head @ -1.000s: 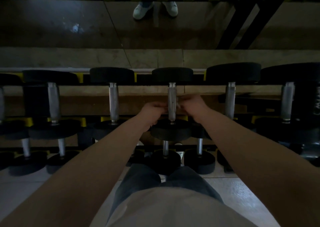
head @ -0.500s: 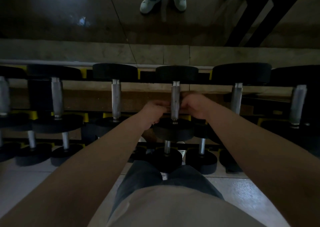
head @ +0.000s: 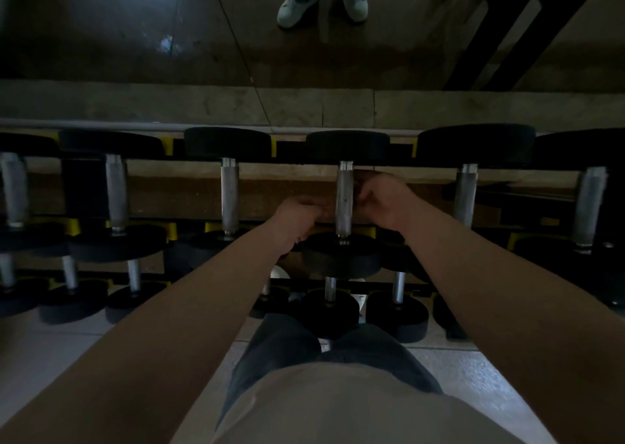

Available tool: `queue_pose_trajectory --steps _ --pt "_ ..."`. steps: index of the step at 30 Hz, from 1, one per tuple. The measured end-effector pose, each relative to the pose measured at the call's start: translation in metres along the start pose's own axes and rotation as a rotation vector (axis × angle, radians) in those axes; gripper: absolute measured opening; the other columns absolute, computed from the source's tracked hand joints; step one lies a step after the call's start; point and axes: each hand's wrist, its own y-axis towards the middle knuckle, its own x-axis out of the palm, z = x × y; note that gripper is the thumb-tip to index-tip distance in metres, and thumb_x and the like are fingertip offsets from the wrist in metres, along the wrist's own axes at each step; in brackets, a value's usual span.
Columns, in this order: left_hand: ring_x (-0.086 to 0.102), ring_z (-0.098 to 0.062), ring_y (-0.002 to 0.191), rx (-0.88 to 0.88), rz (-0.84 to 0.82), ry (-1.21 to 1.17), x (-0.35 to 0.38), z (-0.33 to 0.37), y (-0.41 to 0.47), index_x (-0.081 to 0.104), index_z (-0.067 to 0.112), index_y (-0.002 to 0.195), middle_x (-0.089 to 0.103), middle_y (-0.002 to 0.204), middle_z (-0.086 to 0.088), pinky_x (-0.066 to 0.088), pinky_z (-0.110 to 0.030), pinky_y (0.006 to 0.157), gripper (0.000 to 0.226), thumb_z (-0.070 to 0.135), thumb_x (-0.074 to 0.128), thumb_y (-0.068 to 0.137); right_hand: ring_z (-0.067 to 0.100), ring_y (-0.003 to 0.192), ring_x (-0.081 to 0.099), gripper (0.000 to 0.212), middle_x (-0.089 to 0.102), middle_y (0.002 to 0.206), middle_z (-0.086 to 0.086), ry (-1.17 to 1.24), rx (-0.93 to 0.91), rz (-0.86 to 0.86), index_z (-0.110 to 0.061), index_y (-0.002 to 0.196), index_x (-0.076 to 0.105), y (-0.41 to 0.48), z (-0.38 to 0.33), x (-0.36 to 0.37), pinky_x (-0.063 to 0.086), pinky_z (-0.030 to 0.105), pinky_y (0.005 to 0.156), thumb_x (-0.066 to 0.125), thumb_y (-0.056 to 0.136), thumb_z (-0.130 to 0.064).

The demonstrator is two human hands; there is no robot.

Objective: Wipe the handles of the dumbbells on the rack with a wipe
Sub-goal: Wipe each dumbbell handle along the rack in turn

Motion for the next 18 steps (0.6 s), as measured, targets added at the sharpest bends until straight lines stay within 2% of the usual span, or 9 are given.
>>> queue_pose_trajectory --steps 2,4,7,9,11,12,13,16,18 --pt "0.038 -0.009 0.044 -0.008 0.009 0.005 0.001 -0.001 0.000 0.067 0.019 0.119 0.055 0.063 0.006 0.028 -0.019 0.041 0.025 0.013 0.063 0.094 0.037 0.118 0.059 0.045 0.059 0.133 0.021 -0.254 -0.050 -0.030 -0.004 0.117 0.063 -0.010 0.008 -0.003 0.050 0.041 0.099 0.039 0.086 0.018" --pt "0.045 -0.007 0.043 0.002 -0.013 0.013 0.003 0.001 -0.003 0.068 0.022 0.120 0.062 0.076 0.002 0.030 -0.017 0.038 0.027 0.014 0.062 0.095 0.029 0.098 0.064 0.026 0.066 0.108 0.014 -0.696 -0.030 -0.043 -0.008 0.111 0.065 -0.025 0.019 -0.001 0.053 0.032 0.084 0.049 0.096 0.005" --pt "0.060 -0.002 0.063 0.012 -0.035 -0.005 0.009 0.001 -0.006 0.069 0.020 0.121 0.070 0.099 -0.002 0.035 -0.013 0.036 0.029 0.012 0.064 0.094 0.021 0.082 0.062 0.020 0.064 0.091 0.007 -0.897 0.002 -0.042 -0.010 0.111 0.066 -0.027 0.022 0.004 0.052 0.027 0.067 0.053 0.097 -0.004" --pt "0.062 -0.006 0.071 0.014 -0.051 -0.033 0.012 0.003 -0.009 0.070 0.015 0.120 0.071 0.102 -0.006 0.040 -0.013 0.038 0.027 0.011 0.065 0.093 0.027 0.089 0.063 0.022 0.066 0.102 0.016 -0.657 -0.026 0.018 -0.004 0.114 0.065 -0.022 0.013 0.004 0.058 0.029 0.075 0.050 0.099 0.001" --pt "0.056 -0.009 0.066 0.024 -0.054 0.035 0.013 0.005 -0.010 0.070 0.016 0.118 0.068 0.089 -0.001 0.039 -0.015 0.040 0.025 0.014 0.064 0.094 0.030 0.099 0.062 0.031 0.064 0.112 0.020 -0.096 -0.089 0.029 -0.005 0.111 0.064 -0.016 0.001 0.002 0.058 0.030 0.087 0.042 0.097 0.011" --pt "0.052 -0.010 0.064 0.028 -0.042 0.072 0.012 0.004 -0.008 0.069 0.017 0.118 0.065 0.084 0.001 0.036 -0.016 0.040 0.024 0.016 0.063 0.094 0.031 0.102 0.062 0.033 0.065 0.112 0.017 0.053 -0.138 0.029 -0.007 0.109 0.065 -0.011 -0.002 0.002 0.057 0.035 0.091 0.041 0.095 0.011" --pt "0.050 -0.010 0.063 0.028 -0.026 0.094 0.012 0.003 -0.006 0.068 0.019 0.117 0.063 0.081 0.002 0.034 -0.017 0.041 0.024 0.017 0.063 0.094 0.030 0.102 0.064 0.030 0.067 0.109 0.014 0.006 -0.183 0.052 -0.008 0.107 0.067 -0.005 -0.001 0.002 0.057 0.037 0.088 0.044 0.096 0.007" --pt "0.049 -0.011 0.060 0.046 -0.008 0.099 0.014 -0.001 -0.003 0.070 0.019 0.115 0.064 0.079 0.002 0.031 -0.019 0.044 0.023 0.019 0.065 0.093 0.026 0.087 0.066 0.020 0.069 0.093 0.011 -0.780 -0.218 0.117 -0.007 0.101 0.072 -0.006 0.016 -0.001 0.052 0.031 0.069 0.052 0.100 -0.013" --pt "0.053 -0.013 0.061 0.060 -0.009 0.083 0.016 -0.001 -0.004 0.071 0.019 0.115 0.069 0.083 0.001 0.033 -0.021 0.046 0.023 0.020 0.066 0.092 0.026 0.078 0.065 0.023 0.068 0.082 0.011 -1.000 -0.202 0.036 -0.003 0.091 0.072 -0.012 0.036 -0.008 0.047 0.028 0.061 0.054 0.098 -0.014"
